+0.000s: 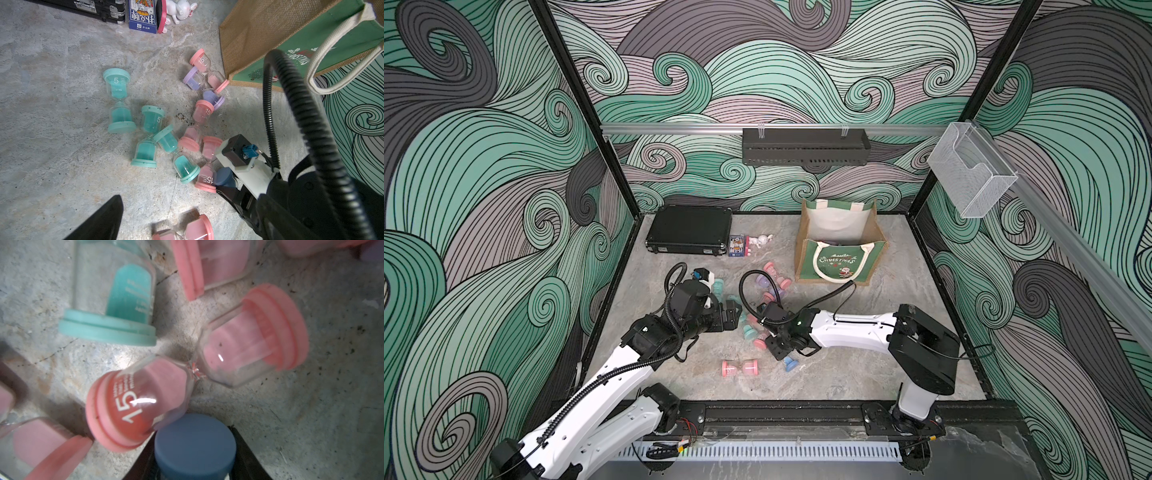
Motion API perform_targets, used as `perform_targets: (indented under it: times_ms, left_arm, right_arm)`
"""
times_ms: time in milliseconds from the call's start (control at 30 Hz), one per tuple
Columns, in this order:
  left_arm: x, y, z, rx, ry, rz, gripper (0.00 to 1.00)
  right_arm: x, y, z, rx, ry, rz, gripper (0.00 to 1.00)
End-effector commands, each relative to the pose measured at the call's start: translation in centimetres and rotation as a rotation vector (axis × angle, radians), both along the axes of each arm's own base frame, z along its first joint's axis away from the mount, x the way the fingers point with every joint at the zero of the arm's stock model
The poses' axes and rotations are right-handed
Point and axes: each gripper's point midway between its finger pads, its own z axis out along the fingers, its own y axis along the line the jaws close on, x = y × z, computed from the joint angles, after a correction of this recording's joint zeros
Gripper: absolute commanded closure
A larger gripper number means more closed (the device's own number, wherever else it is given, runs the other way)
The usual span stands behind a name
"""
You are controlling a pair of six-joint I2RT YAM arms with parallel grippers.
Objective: Put the hourglass into the canvas bag
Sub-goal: Pick up the hourglass from the center of the board, then place the hourglass in the canvas bag.
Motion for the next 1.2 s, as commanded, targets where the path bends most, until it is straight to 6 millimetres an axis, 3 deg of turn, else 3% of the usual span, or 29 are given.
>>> perform_targets:
  times_ms: [0,167,267,567,767,933,1167]
  left_arm:
    - [0.7,0.0,2.1,-0.03,-0.05,0.022,0.01]
    - [1.0,-0.2,3.3,-0.035,-0.073,0.011,0.02]
    - [1.1,-0.1,3.9,-0.037,-0.088,0.014,0.01]
    - [2.0,-1.0,6.2,-0.046,-0.142,-0.022,0.01]
    - [3.2,-2.2,8.2,-0.074,-0.195,-0.047,0.01]
    - [4.0,-3.3,9.4,-0.09,-0.208,-0.082,0.01]
    - [4.8,-4.0,11.1,-0.125,-0.269,-0.09,0.01]
  right_arm:
    - [0.5,-0.2,1.9,0.043,-0.039,-0.027,0.59]
    - [1.1,-0.6,4.3,0.088,-0.068,-0.043,0.6]
    - [1.9,-1.1,6.9,0.14,-0.09,-0.07,0.62]
    - [5.3,-2.7,15.7,0.264,-0.235,-0.137,0.65]
    - [8.8,-4.3,22.1,0.351,-0.329,-0.229,0.67]
    - [11.8,-6.3,27.0,0.359,-0.444,-0.284,0.67]
    - [16.2,-10.8,31.7,0.35,-0.567,-0.401,0.68]
